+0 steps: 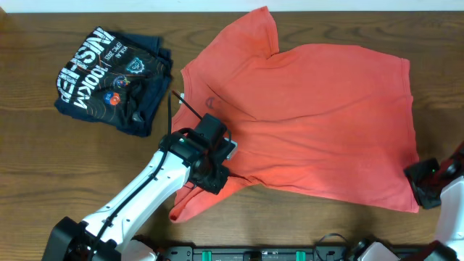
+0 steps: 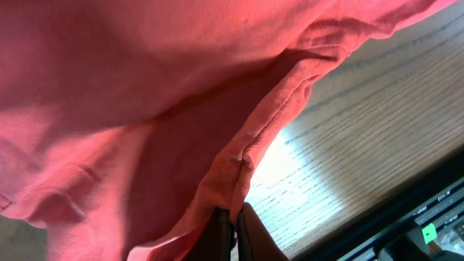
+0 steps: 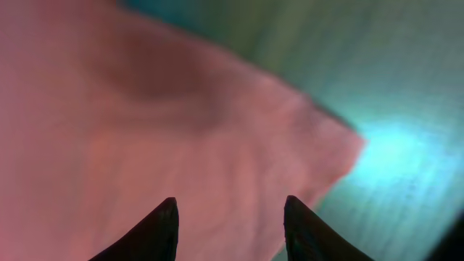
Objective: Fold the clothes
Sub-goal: 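Grasp the lower-left hem with the left gripper and lift it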
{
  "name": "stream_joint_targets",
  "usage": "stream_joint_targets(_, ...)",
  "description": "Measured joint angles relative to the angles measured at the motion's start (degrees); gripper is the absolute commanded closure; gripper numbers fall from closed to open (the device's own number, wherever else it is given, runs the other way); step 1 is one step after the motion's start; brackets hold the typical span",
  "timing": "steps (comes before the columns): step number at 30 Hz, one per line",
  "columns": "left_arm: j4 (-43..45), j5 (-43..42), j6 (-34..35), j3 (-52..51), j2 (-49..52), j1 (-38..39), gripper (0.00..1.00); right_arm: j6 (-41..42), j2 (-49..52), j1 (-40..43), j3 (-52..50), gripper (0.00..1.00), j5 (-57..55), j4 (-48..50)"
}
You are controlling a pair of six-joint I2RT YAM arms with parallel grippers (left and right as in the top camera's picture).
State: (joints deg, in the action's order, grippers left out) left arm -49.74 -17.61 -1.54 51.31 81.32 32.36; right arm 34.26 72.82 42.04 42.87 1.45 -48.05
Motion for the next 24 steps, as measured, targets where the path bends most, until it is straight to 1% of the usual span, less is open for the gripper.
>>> stream_joint_targets(7,-0.50,0.00,-0.02,0.04,0.00,0.00,0.94,1.31,6.10,3.23,-6.43,0.57,-2.99,4.52)
stream_joint_targets(14,-2.40,0.61,0.00,0.66,0.00,0.00,0.94,1.29,8.87,4.76,-7.54,0.57,-5.42,5.99)
stream_joint_targets(16,-2.58,1.22,0.00,1.07,0.00,0.00,0.94,1.29,8.87,5.07,-7.78,0.60,-5.86,7.98)
stream_joint_targets(17,-2.60,1.42,0.00,1.27,0.00,0.00,0.94,1.29,8.87,5.18,-7.89,0.65,-5.97,9.01)
stream_joint_targets(18,-2.60,1.66,0.00,1.46,-0.04,0.00,0.94,1.27,8.87,5.29,-8.02,0.77,-5.92,10.51)
stream_joint_targets(20,-2.60,2.29,0.00,1.55,-0.42,0.00,0.94,0.87,8.90,5.29,-8.15,0.95,-5.40,12.11)
stream_joint_targets(21,-2.67,2.60,0.00,1.55,-0.63,0.00,0.94,0.90,8.94,5.29,-8.17,0.99,-5.03,12.57)
stream_joint_targets(24,-2.84,3.04,0.00,1.55,-1.95,0.00,0.94,0.90,8.92,5.31,-8.15,0.99,-4.74,12.79)
